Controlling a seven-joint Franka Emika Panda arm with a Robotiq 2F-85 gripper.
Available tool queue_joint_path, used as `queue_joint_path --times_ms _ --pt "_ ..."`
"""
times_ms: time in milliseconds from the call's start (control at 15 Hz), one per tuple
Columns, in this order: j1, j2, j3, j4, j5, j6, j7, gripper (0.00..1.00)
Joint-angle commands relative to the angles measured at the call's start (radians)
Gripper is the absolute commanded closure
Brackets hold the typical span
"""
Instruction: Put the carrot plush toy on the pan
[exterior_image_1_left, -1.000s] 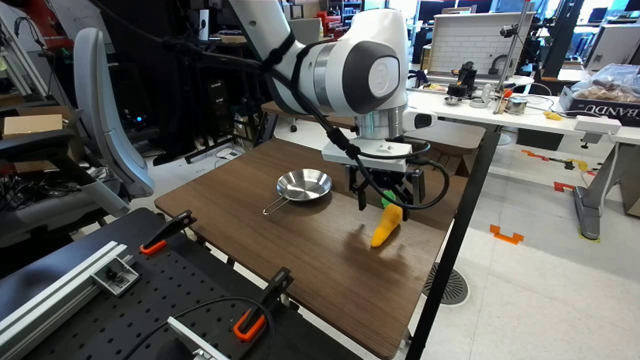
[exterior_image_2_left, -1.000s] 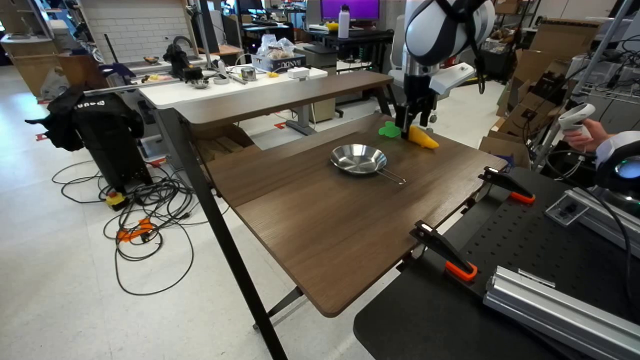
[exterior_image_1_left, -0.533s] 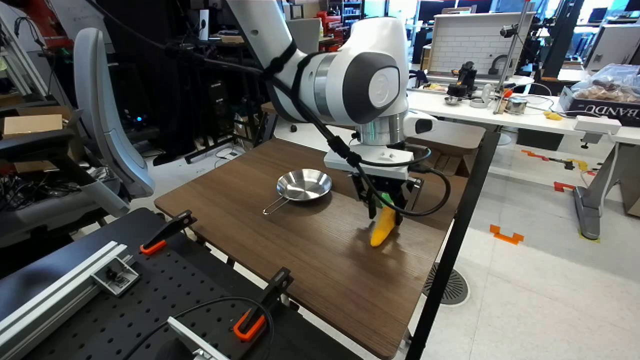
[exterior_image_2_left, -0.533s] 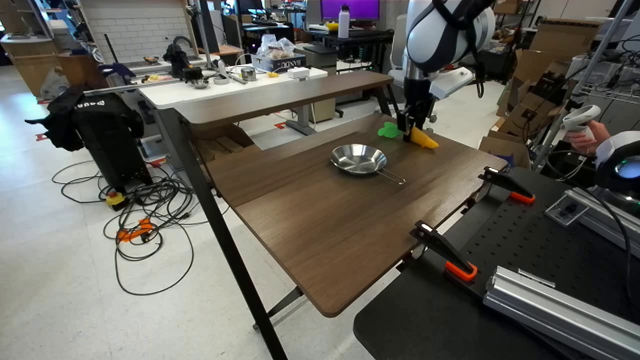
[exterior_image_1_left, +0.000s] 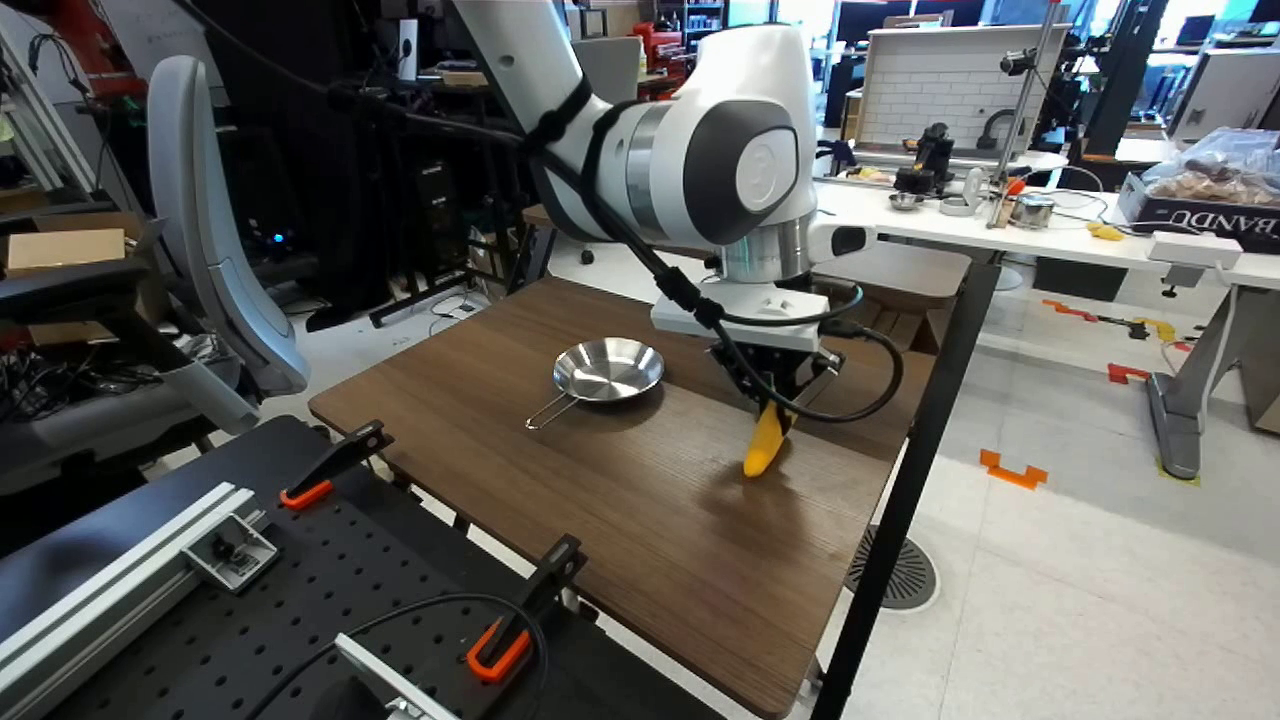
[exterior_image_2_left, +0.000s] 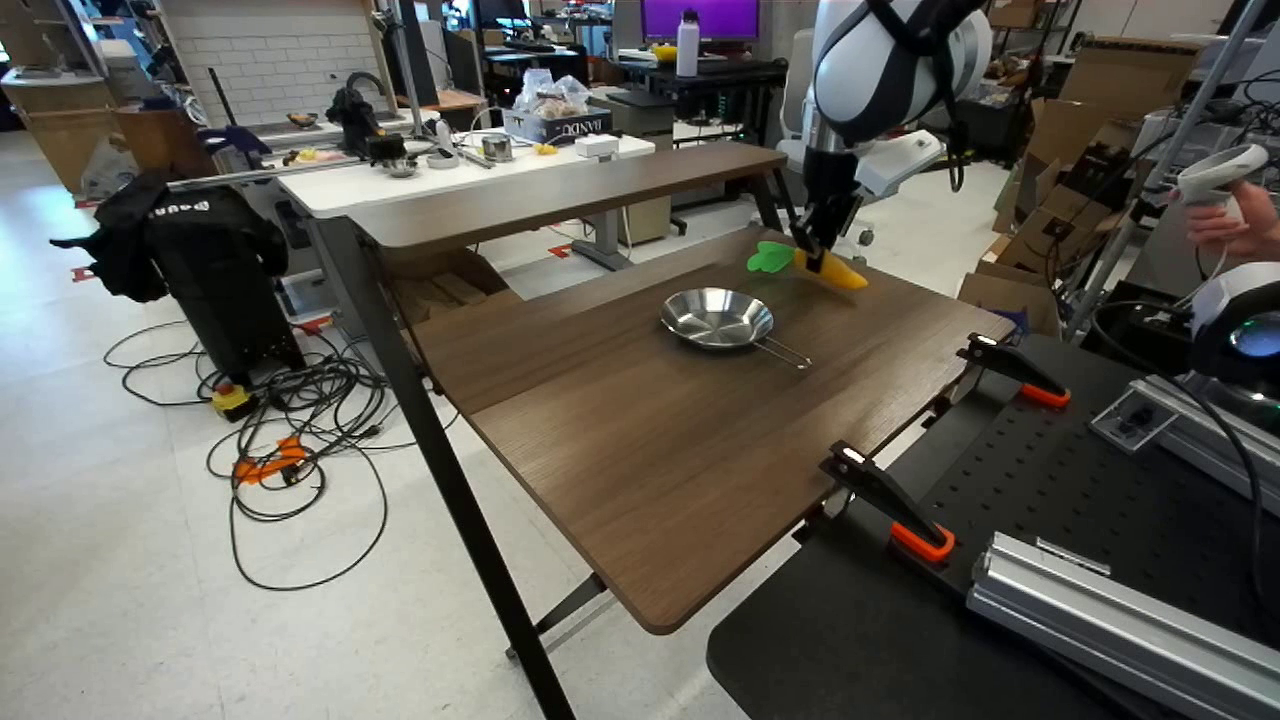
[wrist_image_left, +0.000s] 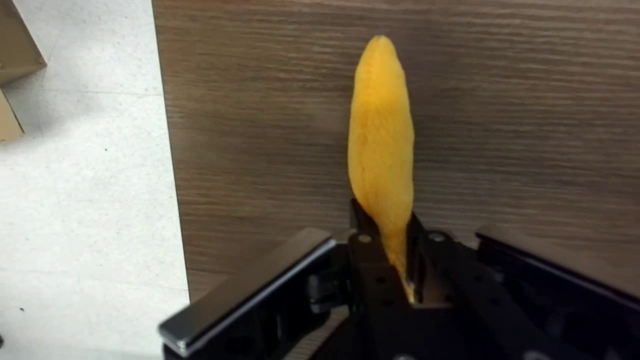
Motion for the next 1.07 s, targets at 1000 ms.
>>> queue_joint_path --times_ms 1000 --pt "0.095 -0.320 0.140 -0.233 0.023 0.014 -0.104 0.97"
